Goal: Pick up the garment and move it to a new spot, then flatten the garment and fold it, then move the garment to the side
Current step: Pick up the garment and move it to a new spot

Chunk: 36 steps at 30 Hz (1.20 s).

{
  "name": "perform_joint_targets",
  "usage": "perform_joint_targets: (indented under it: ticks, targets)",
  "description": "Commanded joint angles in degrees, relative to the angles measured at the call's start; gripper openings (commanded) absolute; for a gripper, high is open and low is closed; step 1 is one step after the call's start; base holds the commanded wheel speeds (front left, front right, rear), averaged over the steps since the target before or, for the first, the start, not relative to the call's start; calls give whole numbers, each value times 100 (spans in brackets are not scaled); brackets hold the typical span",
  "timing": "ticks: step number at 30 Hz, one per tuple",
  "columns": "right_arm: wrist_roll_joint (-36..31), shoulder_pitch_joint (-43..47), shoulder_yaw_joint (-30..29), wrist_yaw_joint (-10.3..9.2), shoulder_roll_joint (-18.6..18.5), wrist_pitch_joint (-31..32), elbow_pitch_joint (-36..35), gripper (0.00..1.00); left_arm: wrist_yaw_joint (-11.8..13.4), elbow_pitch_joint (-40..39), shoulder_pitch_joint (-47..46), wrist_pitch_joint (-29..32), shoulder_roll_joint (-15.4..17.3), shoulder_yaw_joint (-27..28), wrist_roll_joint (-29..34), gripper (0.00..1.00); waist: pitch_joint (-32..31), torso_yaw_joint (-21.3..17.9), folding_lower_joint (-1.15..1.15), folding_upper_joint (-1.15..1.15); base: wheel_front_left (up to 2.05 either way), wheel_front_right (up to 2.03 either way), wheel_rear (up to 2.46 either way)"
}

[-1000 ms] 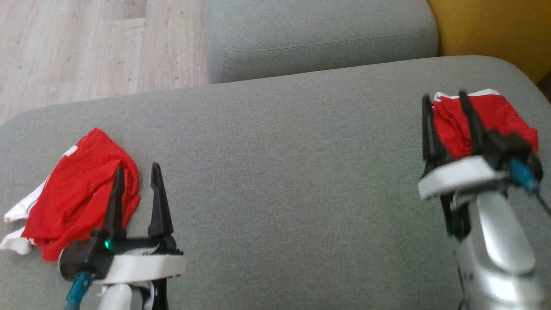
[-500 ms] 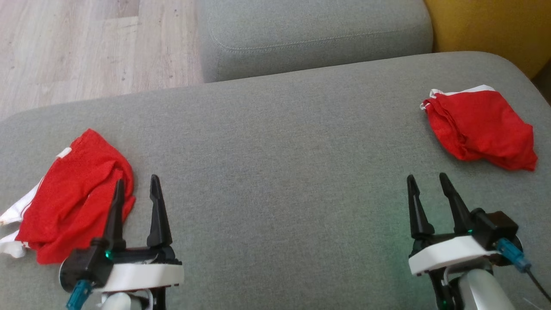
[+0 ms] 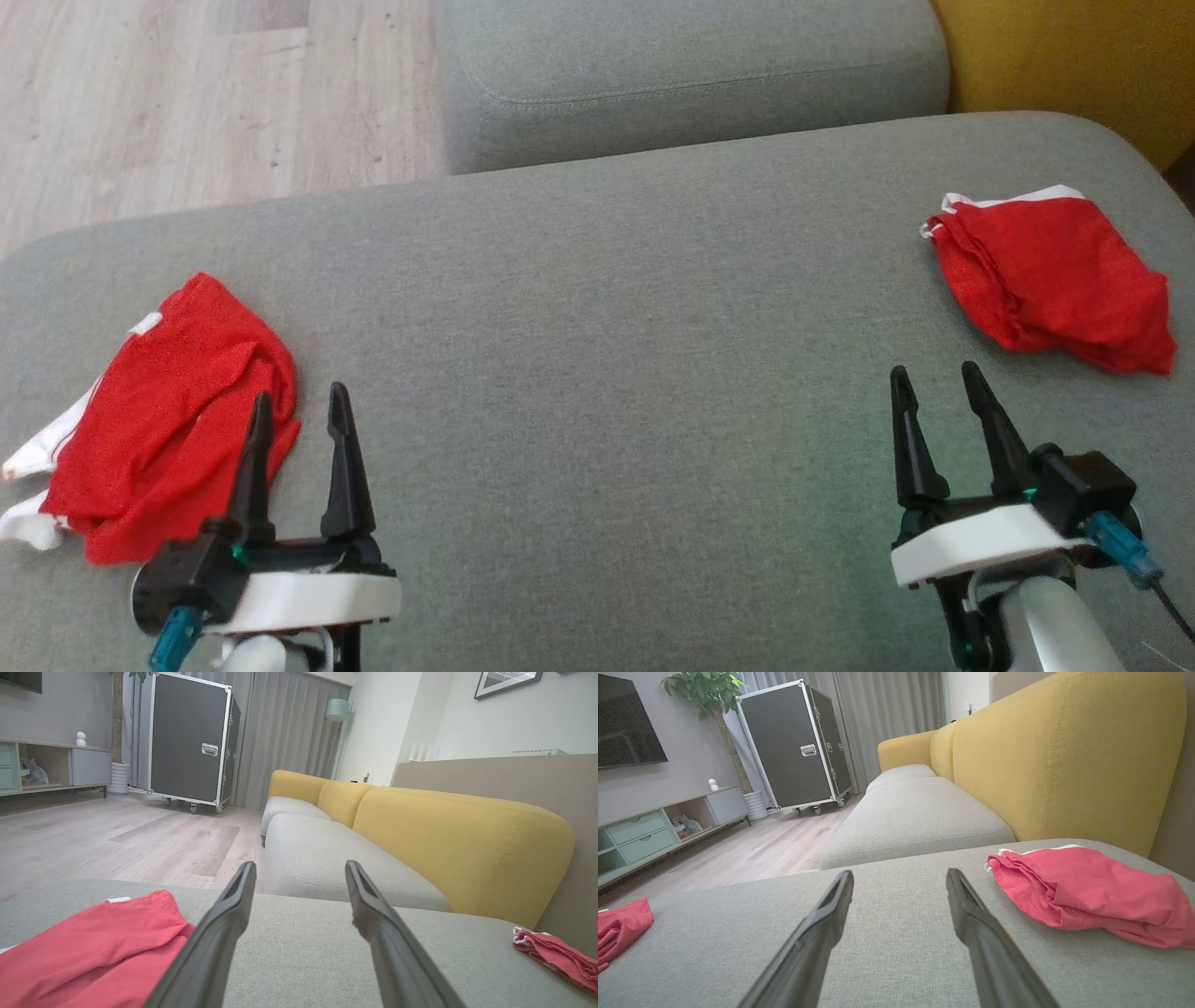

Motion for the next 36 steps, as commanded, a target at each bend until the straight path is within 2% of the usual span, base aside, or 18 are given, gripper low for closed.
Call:
perform_joint_targets:
  ticks: [1,6,12,24,30,36]
  targets:
    - [8,-201,117,-5,-8,-53,-215,100,-8,-145,-176,-29,33,192,67,100,-6,31,0,0,0,0,0]
    - [40,-107,246,-5,-7,-53,-236,100,51,-99,-194,-29,33,160,140,100,-70,331,0,0,0,0,0]
    - [150,57,589,-5,-7,-53,-215,100,122,-48,-110,-29,33,263,245,100,-215,910,0,0,0,0,0]
    - [546,310,1114,-5,-7,-53,-161,100,5,-27,142,-29,33,589,485,100,-514,1942,0,0,0,0,0]
    - [625,326,1245,-5,-7,-53,-122,100,-72,4,218,-29,33,684,561,100,-558,2104,0,0,0,0,0]
    - [641,244,1310,-5,-7,-53,-119,100,-229,173,17,-29,219,805,630,100,-346,1950,0,0,0,0,0]
